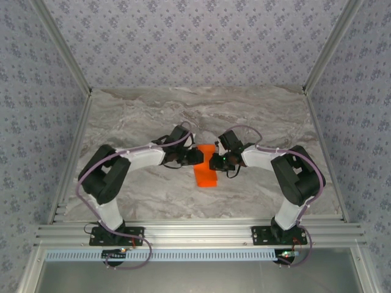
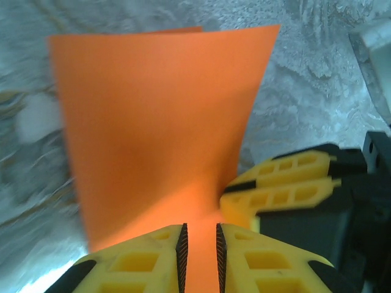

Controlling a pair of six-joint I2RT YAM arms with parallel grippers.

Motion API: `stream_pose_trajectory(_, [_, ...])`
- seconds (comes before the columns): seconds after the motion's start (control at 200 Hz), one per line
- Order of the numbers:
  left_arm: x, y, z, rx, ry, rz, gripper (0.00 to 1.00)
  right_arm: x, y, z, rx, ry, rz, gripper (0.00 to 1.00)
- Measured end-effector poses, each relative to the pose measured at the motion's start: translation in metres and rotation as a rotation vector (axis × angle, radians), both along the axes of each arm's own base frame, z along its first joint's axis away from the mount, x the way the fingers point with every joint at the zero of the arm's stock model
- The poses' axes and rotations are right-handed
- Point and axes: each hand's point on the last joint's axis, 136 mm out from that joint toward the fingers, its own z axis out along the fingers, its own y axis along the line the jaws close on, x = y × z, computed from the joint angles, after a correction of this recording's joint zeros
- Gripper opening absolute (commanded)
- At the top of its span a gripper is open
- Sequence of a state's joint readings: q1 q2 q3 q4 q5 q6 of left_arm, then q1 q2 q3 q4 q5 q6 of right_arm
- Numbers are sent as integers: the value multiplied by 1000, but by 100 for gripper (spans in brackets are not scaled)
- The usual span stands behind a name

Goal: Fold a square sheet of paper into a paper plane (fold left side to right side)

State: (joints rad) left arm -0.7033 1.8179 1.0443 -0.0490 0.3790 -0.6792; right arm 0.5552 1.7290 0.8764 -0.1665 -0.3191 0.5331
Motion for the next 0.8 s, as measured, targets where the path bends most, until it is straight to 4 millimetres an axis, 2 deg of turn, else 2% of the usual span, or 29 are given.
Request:
stream_pose_trajectory(0.095, [4, -7, -14, 5, 17, 2, 21, 0, 0, 0, -2, 0, 1, 18])
stream_pose_trajectory(0.215, [4, -4, -30, 35, 44, 18, 21, 0, 1, 1, -1, 0, 1, 18])
stream_pose_trajectory(0.375, [5, -2, -33, 43, 39, 30, 21, 0, 2, 4, 18, -4, 12, 18])
stream_pose_trajectory(0.475, [4, -1, -34, 34, 36, 36, 21, 2, 2, 14, 56, -10, 21, 18])
stream_pose_trajectory(0.675, [4, -1, -34, 17, 28, 47, 21, 32, -9, 51, 149, -96, -22, 16])
stream_pose_trajectory(0.799, [5, -1, -34, 15, 27, 47, 21, 52, -6, 62, 183, -127, -31, 16])
